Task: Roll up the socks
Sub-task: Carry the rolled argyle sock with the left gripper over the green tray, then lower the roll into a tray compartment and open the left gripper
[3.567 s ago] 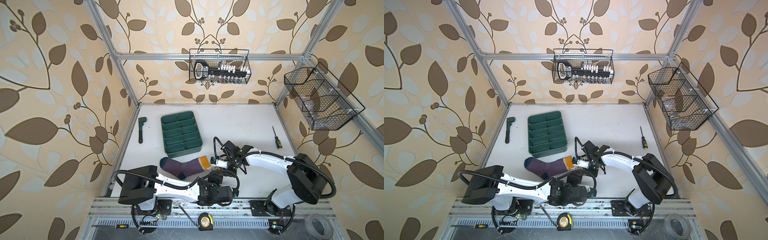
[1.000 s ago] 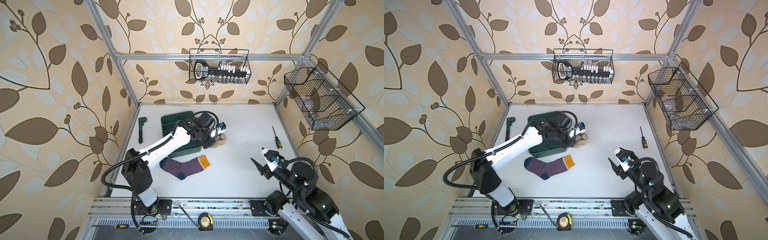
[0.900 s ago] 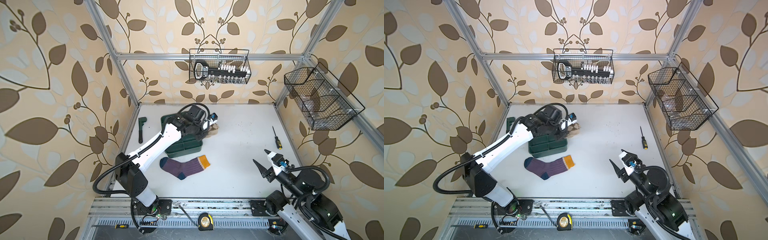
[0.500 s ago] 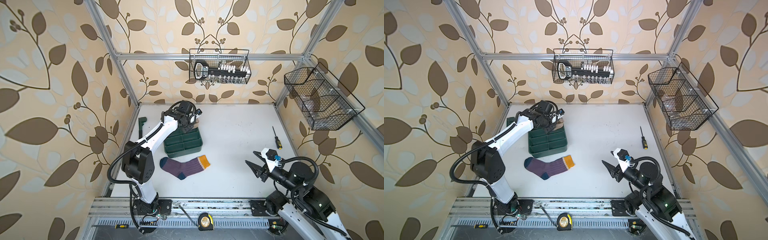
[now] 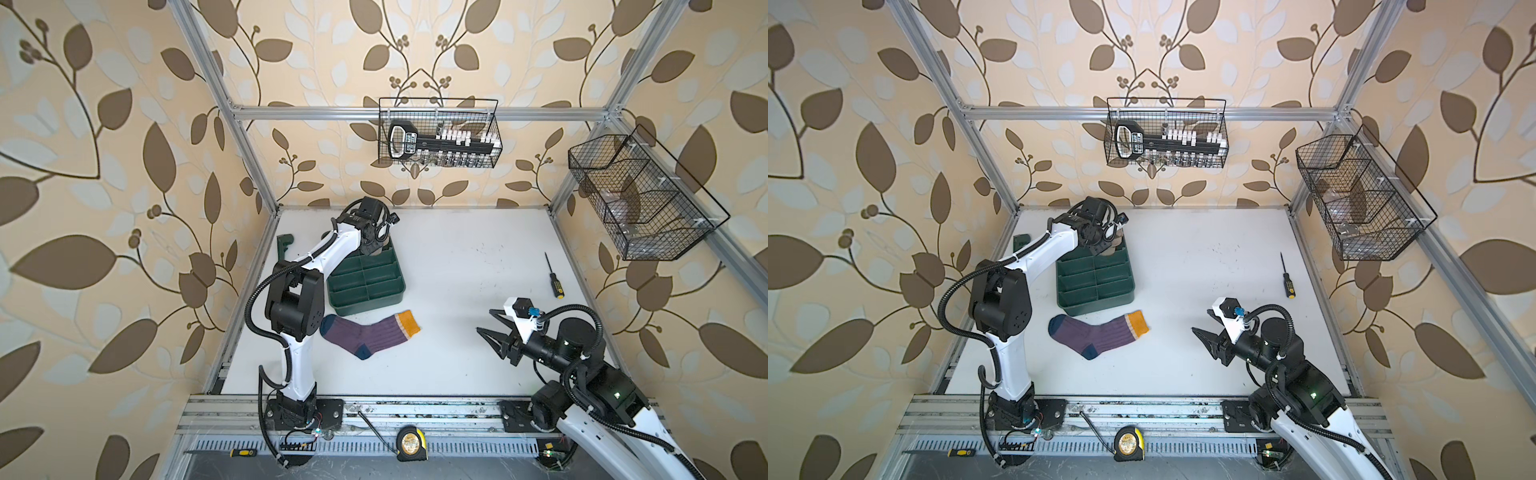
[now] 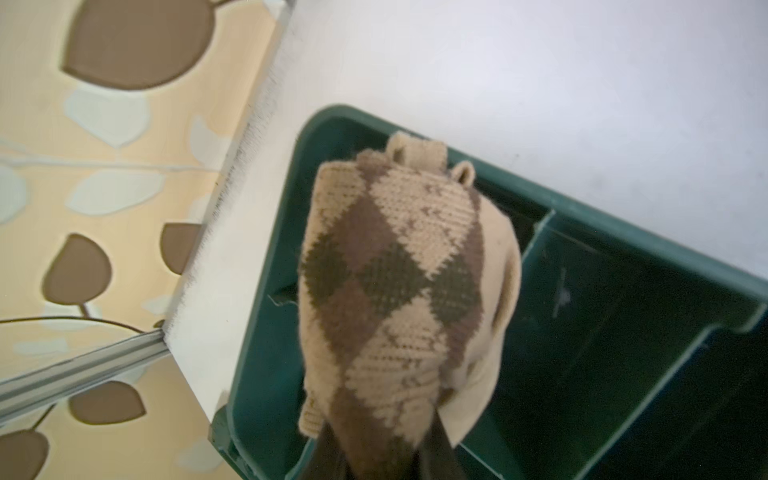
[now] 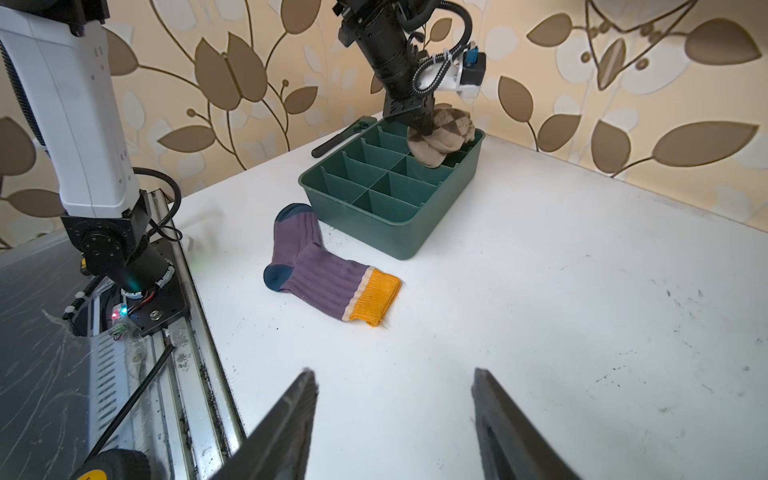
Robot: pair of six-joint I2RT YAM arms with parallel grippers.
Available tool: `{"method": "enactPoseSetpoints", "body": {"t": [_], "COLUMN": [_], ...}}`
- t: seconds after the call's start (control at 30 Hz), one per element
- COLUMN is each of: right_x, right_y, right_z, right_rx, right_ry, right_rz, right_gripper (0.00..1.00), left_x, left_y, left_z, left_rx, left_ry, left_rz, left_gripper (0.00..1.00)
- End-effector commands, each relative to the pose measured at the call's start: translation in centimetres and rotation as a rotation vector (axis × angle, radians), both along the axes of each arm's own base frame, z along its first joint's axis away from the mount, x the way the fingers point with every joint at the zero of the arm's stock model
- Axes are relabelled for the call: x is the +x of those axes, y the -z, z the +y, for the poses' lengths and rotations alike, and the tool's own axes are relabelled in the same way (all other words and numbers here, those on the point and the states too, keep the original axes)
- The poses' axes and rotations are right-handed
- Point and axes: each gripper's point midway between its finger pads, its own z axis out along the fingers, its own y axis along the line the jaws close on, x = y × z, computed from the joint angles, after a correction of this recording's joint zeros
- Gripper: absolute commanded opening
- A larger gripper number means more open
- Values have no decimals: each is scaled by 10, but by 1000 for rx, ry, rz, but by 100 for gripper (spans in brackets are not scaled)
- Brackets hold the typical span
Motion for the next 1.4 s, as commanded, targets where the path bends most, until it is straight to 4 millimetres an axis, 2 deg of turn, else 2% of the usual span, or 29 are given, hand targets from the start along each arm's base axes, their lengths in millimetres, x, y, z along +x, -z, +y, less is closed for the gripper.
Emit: {"method": "enactPoseSetpoints", "body": {"t": [0.0, 0.23, 0.4, 0.53, 0.67, 0.83, 1.03, 1.17, 1.37], "right_x": [0, 1, 2, 0, -2, -2, -2, -1, 1], "right_y": [9, 14, 12, 9, 6, 7, 8, 10, 13], "right_z": [7, 8, 6, 4, 3, 3, 3, 3, 3], "right_rx": [1, -4, -2, 6, 14, 13, 8, 4, -1], "right_ry": [-32, -31, -19, -15, -12, -7, -3, 2, 9], "right_rz": [19, 28, 16, 7, -5, -10, -9, -3, 4], "right_gripper": [61, 61, 61, 61, 61, 61, 61, 61, 61], "left_x": [24, 21, -12, -33, -52, -66, -81, -82, -69], "left_y": [-17, 11, 37, 64, 75, 77, 98, 118, 153], "left_z": [10, 10, -7, -11, -26, -46, -59, -63, -58], "left_rx": [18, 8, -25, -8, -40, -102, -162, -166, -117], "left_ry": [-16, -33, 25, 50, 104, 160, 185, 181, 123], "left_rz": [-80, -53, 75, 180, 300, 419, 574, 641, 683], "left_gripper": [0, 0, 0, 0, 0, 0, 0, 0, 0]}}
